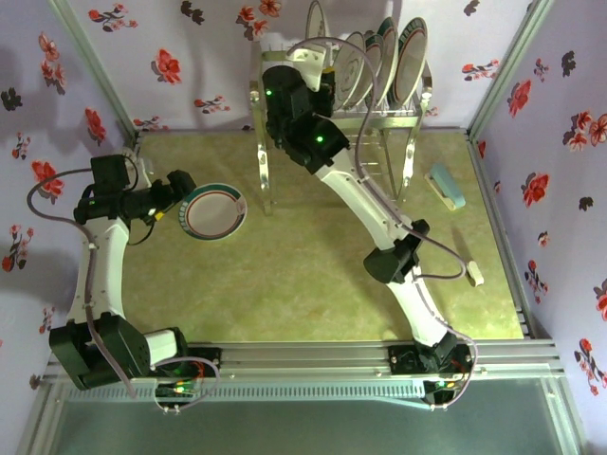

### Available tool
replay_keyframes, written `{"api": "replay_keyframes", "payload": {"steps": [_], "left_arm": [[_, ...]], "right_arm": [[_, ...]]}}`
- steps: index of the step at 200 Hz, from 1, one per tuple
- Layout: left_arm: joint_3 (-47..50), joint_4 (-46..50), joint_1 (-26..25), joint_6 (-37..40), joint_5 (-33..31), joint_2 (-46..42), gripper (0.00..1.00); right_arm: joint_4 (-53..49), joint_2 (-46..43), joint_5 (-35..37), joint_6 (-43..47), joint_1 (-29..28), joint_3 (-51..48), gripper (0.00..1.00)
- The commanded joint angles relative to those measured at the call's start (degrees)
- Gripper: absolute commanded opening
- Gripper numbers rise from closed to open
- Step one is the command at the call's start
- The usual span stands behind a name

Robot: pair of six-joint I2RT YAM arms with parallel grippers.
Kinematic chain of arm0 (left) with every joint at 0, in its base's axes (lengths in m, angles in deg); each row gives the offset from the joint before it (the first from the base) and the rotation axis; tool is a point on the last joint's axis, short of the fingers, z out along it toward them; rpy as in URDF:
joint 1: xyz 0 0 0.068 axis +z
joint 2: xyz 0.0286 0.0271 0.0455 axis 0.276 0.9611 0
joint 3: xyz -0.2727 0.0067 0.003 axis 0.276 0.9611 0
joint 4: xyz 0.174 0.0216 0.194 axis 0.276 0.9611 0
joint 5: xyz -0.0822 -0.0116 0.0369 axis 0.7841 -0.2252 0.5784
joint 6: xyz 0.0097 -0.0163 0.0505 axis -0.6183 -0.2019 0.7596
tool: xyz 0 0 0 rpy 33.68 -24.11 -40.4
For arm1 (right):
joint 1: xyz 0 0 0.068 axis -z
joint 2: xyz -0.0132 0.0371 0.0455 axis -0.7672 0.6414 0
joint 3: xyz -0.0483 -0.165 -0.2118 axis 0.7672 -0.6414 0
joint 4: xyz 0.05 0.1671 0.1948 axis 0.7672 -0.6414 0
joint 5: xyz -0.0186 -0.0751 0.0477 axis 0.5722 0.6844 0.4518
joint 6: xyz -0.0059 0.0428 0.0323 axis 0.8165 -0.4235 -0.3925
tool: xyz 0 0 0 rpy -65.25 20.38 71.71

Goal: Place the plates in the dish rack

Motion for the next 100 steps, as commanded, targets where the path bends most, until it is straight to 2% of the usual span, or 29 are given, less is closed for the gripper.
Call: {"api": "replay_keyframes", "payload": {"steps": [1, 100], "left_arm": [[0.5, -0.8, -0.5, 0.2, 1.4, 0.2, 1.00], [0.9, -1.9, -2.0, -0.1, 2.2, 0.5, 1.00]], "right_arm": [[6.9, 0.0, 3.8, 2.1, -0.7, 2.3, 0.00], [11.7, 1.3, 6.0, 7.7, -0.7, 2.2, 0.00]]}}
